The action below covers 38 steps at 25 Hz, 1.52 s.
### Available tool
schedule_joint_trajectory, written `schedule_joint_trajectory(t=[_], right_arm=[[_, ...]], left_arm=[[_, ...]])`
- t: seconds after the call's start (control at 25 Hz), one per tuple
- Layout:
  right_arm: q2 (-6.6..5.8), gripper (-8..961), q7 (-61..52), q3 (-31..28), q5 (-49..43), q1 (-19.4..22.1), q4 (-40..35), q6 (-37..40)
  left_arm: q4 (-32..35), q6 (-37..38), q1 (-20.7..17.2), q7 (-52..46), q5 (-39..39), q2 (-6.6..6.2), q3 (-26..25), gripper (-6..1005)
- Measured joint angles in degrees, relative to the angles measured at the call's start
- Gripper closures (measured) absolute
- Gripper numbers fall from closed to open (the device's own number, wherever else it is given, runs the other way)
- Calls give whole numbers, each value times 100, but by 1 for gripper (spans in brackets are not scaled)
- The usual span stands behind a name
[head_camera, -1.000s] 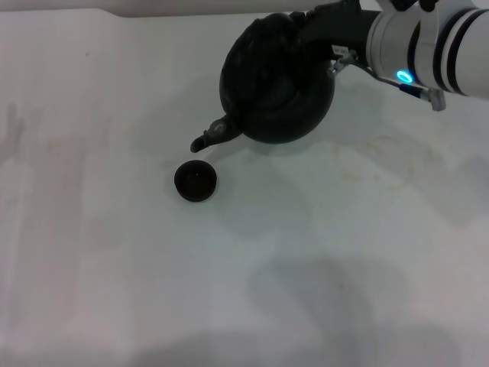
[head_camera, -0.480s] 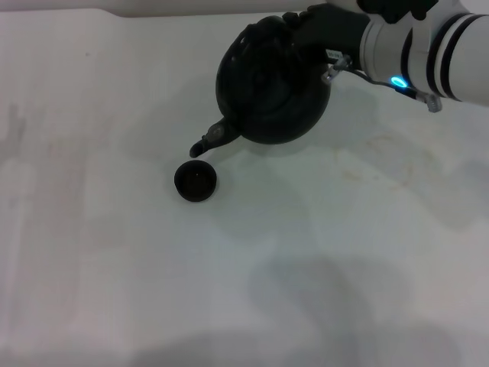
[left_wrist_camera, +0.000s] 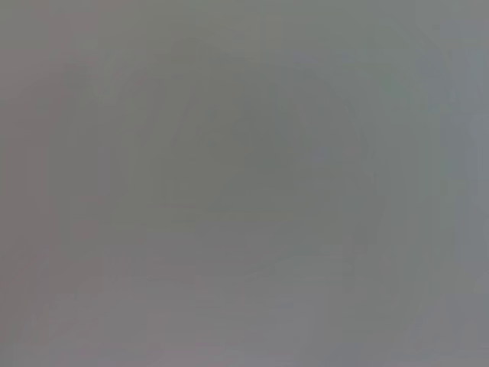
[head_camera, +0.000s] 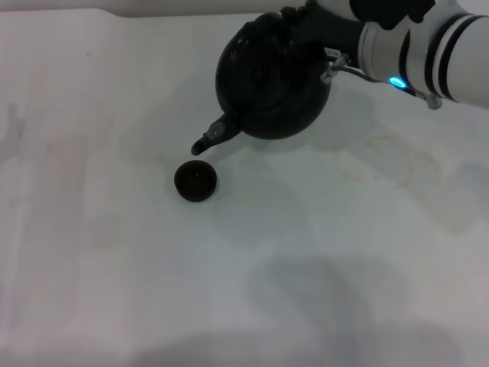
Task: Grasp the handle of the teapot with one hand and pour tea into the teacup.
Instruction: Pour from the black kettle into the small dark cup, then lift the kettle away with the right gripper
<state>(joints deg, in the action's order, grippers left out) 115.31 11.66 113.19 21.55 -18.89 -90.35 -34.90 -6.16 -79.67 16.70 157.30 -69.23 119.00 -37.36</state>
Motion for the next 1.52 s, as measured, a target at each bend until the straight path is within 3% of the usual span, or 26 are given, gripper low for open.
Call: schedule_joint_trajectory(t=[1.52], right_arm=[[-8,746,3,266,-627,79,-124,17]], left_arm=[[-70,24,5,-33,9,5,1,138]])
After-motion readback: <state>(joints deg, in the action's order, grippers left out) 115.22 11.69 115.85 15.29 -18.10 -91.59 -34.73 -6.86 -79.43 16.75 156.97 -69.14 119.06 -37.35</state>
